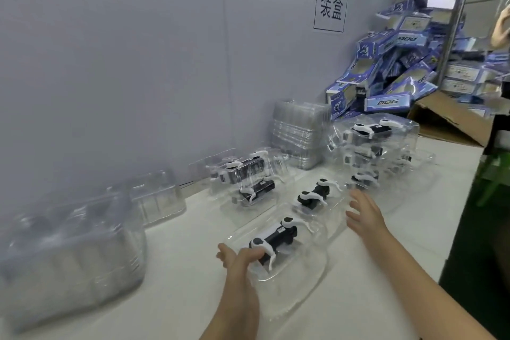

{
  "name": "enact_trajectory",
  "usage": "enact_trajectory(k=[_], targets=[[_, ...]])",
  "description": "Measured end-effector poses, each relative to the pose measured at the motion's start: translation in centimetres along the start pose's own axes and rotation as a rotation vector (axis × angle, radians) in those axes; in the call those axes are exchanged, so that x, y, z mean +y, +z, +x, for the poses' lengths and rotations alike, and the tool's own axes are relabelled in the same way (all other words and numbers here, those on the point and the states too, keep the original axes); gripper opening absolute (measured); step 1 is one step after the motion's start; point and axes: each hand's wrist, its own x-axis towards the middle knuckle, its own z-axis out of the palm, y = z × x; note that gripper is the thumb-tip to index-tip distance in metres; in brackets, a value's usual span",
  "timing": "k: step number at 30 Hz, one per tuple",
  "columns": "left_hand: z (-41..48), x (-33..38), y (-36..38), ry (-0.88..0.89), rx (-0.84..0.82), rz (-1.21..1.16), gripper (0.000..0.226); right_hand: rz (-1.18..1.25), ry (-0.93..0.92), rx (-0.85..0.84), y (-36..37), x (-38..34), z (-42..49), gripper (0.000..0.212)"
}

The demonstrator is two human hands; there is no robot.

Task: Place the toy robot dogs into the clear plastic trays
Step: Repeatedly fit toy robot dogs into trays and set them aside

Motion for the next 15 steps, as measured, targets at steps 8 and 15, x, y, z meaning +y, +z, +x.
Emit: enact_trajectory(k=[8, 15], targets=[[2.8, -1.2, 3.7, -0.054, -0.107, 0.055, 0.145, 0.075, -0.024, 0.035, -0.8, -0.4, 4.7, 0.045], [5.7, -2.2, 5.7, -0.101, -0.092, 0.048, 0.137, 0.103, -0.058, 0.097, -1.0, -0.9, 7.6, 0.046]])
